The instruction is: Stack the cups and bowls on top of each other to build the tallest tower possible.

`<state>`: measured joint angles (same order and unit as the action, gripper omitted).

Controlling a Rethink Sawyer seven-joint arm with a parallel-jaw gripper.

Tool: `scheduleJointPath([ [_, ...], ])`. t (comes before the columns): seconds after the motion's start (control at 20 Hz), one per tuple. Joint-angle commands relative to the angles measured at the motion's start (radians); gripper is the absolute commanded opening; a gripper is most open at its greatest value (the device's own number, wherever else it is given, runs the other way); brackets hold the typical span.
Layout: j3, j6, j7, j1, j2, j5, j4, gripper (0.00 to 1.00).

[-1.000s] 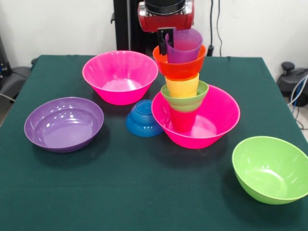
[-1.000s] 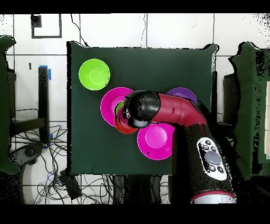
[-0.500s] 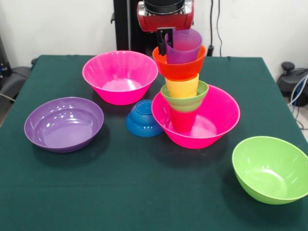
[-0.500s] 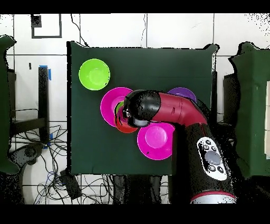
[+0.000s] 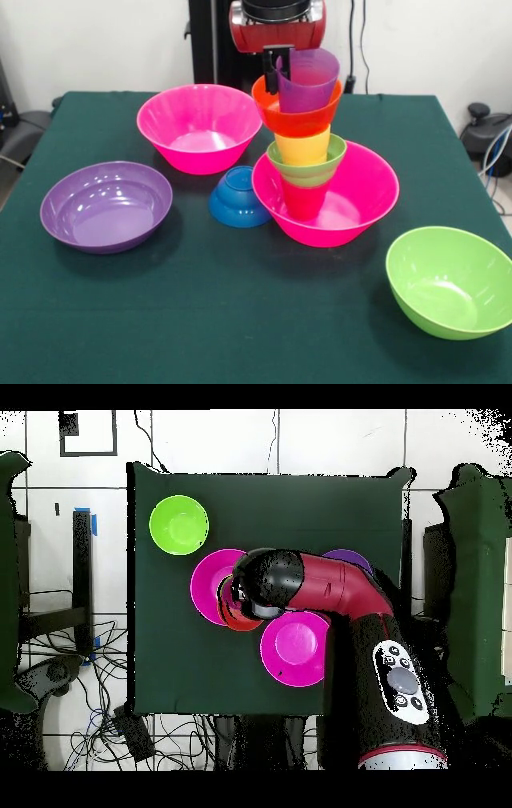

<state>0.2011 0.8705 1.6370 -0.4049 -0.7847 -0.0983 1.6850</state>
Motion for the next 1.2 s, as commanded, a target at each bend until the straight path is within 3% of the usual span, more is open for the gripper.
scheduleJointPath([
  [0.05, 0.001, 0.011, 0.156, 0.039, -0.007, 0.023, -0.018, 0.00],
  [0.3, -0.024, -0.053, 0.159, 0.047, -0.030, 0.008, 0.090, 0.00],
  [0.75, -0.021, -0.086, 0.133, 0.039, -0.031, 0.003, 0.110, 0.00],
  [0.8, -0.022, -0.090, 0.125, 0.040, -0.033, -0.010, 0.109, 1.00],
  [1.2, -0.020, -0.136, 0.132, 0.032, -0.033, -0.001, 0.117, 1.00],
])
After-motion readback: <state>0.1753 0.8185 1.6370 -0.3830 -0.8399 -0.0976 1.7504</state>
